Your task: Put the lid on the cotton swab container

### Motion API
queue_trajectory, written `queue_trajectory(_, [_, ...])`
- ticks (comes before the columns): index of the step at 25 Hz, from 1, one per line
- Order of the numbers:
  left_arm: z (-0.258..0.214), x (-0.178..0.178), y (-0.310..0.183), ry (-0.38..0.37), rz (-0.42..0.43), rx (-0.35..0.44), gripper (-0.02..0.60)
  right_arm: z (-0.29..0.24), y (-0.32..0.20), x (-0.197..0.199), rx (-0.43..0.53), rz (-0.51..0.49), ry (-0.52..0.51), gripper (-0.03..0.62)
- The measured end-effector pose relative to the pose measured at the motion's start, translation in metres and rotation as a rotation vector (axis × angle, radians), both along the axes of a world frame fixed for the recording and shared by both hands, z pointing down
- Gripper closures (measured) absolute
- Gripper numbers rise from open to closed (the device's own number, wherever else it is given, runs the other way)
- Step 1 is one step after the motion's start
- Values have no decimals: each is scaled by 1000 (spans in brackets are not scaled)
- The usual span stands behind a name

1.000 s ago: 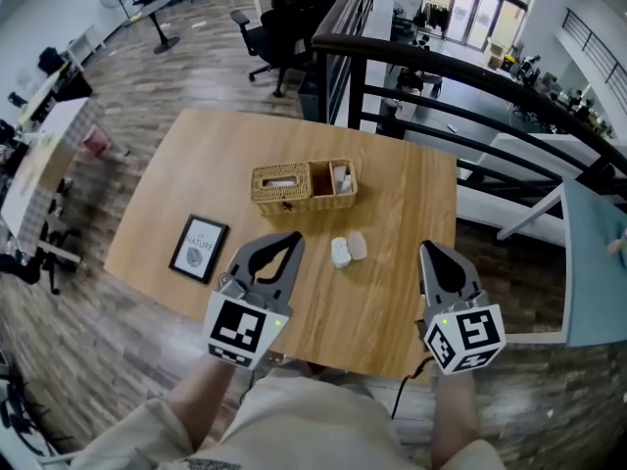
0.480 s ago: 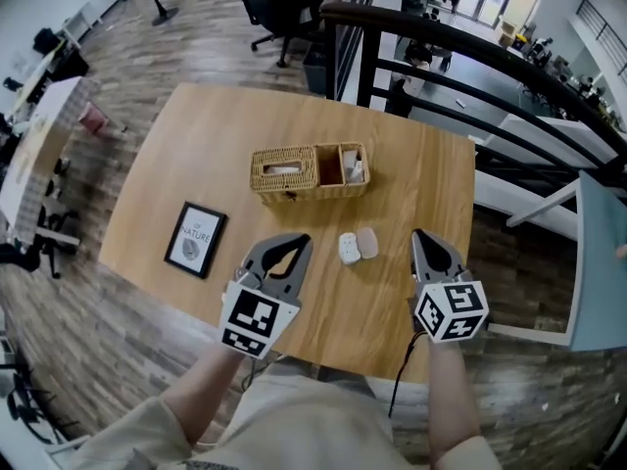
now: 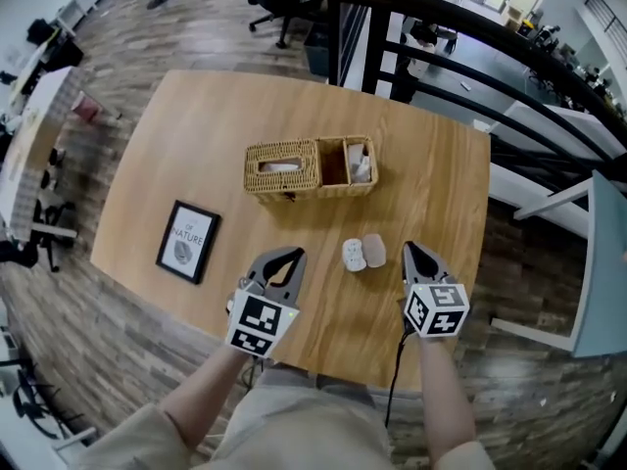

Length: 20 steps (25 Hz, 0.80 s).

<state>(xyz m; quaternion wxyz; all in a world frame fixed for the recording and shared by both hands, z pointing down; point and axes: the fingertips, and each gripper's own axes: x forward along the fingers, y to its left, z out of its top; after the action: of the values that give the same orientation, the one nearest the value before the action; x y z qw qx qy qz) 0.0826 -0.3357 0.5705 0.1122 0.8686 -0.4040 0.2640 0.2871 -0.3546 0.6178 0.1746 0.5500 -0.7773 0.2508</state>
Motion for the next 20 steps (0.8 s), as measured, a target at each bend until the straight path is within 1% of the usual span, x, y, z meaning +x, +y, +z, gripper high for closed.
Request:
queue_trajectory(3, [19, -6, -5, -8, -8, -31, 560, 24, -3, 1, -44, 13, -22, 568])
queue_trajectory(6, [32, -8, -6, -16, -4, -51, 560, 49, -3, 0, -96, 5, -23, 568])
queue_trajectory(8, [38, -10, -6, -15, -5, -60, 560, 62, -3, -5, -121, -9, -42, 568])
queue_trajectory(11, [45, -13, -5, -14, -10, -73, 560, 69, -5, -19, -161, -34, -121, 568])
queue_trajectory(14, [45, -15, -2, -12, -5, -77, 560, 60, -5, -32, -174, -60, -191, 568])
queue_trajectory(17, [43, -21, 4, -6, -3, -86, 560, 48, -1, -51, -163, -121, -188, 568])
queue_trajectory(20, [42, -26, 8, -2, -8, -86, 560, 44, 3, -69, -149, -182, -131, 568])
